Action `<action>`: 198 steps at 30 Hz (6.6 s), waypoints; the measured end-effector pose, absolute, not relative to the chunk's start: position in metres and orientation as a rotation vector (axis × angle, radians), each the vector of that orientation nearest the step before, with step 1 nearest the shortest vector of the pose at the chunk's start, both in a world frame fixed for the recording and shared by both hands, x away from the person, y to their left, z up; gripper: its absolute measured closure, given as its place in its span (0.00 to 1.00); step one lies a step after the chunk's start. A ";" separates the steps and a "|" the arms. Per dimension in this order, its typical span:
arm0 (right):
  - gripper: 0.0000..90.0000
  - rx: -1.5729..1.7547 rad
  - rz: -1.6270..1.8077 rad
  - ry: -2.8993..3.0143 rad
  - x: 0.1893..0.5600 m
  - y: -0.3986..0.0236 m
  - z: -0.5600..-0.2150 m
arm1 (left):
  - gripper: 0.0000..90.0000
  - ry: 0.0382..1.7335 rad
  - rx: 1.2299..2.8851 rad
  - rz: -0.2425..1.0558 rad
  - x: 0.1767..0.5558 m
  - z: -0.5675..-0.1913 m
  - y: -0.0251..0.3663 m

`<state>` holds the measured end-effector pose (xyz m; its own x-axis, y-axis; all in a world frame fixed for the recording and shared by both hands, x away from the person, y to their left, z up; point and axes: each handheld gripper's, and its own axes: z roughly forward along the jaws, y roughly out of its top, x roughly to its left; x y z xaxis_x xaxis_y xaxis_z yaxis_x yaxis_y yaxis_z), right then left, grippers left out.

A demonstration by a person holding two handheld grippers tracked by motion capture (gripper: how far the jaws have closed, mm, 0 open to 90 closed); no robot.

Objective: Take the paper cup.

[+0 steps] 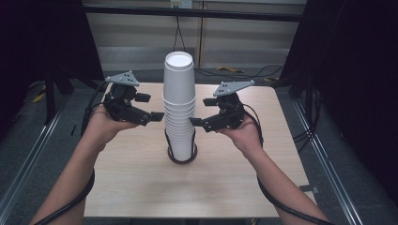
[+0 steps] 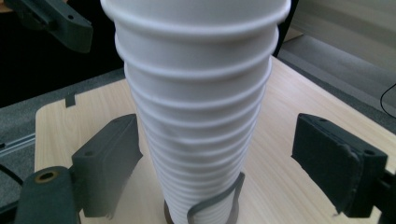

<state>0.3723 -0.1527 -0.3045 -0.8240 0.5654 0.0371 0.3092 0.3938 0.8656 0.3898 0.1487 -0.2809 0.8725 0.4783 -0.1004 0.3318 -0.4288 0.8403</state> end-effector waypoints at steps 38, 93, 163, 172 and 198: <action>0.16 0.748 1.433 2.356 0.380 -0.125 -0.297 | 0.05 0.527 1.953 0.198 0.408 -0.269 0.092; 0.16 0.719 1.497 2.300 0.373 -0.130 -0.291 | 0.08 0.550 1.907 0.203 0.408 -0.252 0.094; 0.17 0.683 1.455 2.294 0.379 -0.123 -0.292 | 0.11 0.556 1.840 0.204 0.408 -0.230 0.103; 0.17 0.685 1.454 2.296 0.379 -0.123 -0.292 | 0.11 0.554 1.842 0.209 0.409 -0.223 0.103; 0.17 0.686 1.465 2.288 0.379 -0.123 -0.293 | 0.12 0.538 1.816 0.238 0.407 -0.201 0.107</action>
<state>0.3786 -0.1233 -0.2933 -0.8263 0.5628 -0.0236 0.2140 0.3525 0.9110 0.4065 0.1069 -0.2009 0.8736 0.4745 -0.1080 0.2393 -0.2256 0.9444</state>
